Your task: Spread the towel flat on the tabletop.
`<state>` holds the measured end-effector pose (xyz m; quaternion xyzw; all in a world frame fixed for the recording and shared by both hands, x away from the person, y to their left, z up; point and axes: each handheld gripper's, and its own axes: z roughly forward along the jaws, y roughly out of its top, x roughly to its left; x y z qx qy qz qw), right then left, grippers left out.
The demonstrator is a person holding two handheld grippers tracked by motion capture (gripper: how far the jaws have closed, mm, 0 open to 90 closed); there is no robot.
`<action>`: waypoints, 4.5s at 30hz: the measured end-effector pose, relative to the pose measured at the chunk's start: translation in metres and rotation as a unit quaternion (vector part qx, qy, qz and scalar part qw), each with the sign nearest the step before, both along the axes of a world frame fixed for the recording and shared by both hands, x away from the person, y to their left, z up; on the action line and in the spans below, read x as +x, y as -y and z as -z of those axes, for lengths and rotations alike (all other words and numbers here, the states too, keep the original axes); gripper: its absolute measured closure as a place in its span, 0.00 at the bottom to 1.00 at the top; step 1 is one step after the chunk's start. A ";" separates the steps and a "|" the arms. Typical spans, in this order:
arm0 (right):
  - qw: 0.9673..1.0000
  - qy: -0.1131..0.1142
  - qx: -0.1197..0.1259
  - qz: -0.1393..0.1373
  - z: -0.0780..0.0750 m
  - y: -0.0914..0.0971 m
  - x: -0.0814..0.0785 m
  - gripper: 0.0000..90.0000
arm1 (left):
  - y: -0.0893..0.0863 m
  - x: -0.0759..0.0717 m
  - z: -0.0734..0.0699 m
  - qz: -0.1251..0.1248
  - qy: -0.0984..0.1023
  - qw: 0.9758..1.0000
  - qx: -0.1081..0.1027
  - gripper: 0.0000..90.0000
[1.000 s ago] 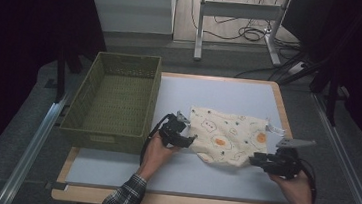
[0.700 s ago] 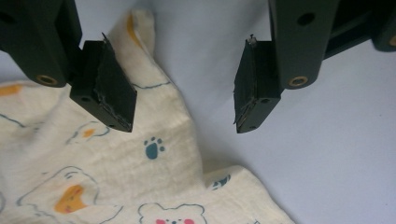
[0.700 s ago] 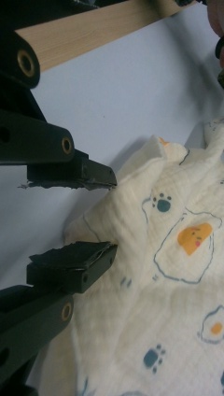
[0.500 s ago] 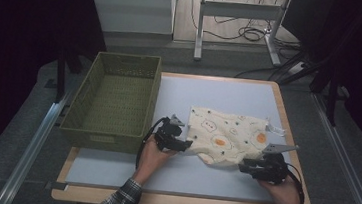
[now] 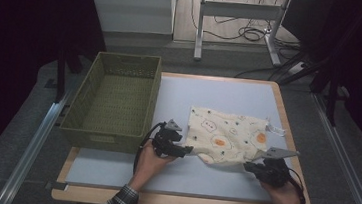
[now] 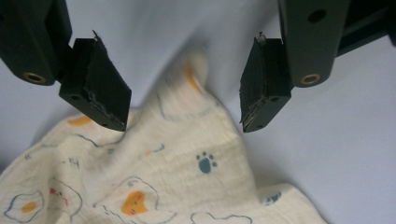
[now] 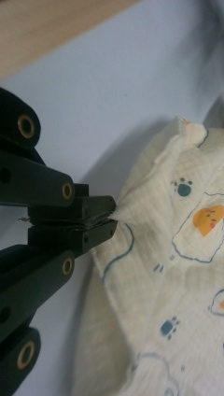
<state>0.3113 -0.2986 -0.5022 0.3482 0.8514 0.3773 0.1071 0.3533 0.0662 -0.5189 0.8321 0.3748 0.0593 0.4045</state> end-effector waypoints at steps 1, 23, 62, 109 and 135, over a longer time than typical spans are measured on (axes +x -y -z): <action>1.000 0.001 -0.001 0.000 -0.003 0.004 -0.004 0.98 | -0.001 -0.002 0.000 0.000 0.001 1.000 0.000 0.38; 0.998 -0.027 0.032 0.051 -0.011 0.076 -0.062 0.78 | 0.000 -0.041 0.007 0.035 0.029 0.999 0.013 0.42; 0.999 -0.029 0.026 0.027 0.002 0.051 -0.053 0.72 | -0.007 -0.056 0.012 0.041 0.037 0.998 0.003 0.44; 0.989 0.018 0.012 0.144 0.002 0.033 0.087 0.29 | 0.019 0.110 0.005 -0.021 0.042 0.999 0.010 0.20; 0.985 0.019 -0.043 0.163 0.012 0.046 0.166 0.68 | 0.016 0.144 0.020 -0.066 0.054 0.995 0.049 0.51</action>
